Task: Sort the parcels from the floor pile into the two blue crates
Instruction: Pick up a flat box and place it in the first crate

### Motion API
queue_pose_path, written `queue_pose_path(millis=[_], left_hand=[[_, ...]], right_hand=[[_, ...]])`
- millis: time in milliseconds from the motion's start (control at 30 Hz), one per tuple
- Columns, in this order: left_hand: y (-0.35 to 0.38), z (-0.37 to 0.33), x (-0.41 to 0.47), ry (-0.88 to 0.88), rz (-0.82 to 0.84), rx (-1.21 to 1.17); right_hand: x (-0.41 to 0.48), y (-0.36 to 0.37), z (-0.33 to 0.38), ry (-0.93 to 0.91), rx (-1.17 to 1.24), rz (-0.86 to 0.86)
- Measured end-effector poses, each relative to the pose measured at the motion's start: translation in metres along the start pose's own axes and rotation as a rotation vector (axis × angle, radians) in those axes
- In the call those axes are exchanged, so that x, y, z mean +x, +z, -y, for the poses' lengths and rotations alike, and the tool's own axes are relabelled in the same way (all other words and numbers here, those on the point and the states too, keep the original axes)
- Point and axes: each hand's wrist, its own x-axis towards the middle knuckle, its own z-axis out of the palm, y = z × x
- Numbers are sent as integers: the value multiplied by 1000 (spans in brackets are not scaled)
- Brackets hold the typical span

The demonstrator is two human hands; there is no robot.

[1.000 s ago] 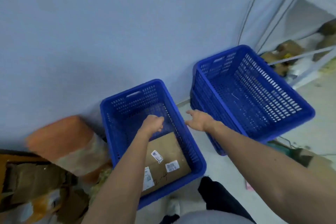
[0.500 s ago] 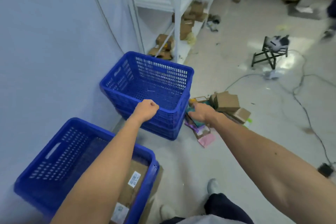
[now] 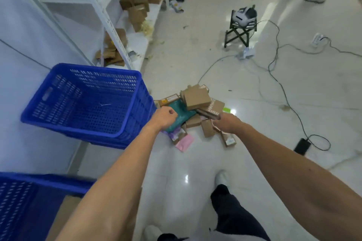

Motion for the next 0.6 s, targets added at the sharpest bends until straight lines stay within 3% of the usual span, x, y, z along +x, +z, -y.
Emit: queue_pose_path(millis=[333, 600], left_hand=[[51, -62, 110, -136, 17, -62], [86, -25, 270, -159, 94, -69]], right_hand=[[135, -67, -55, -52, -37, 151], [297, -35, -70, 43, -122, 227]])
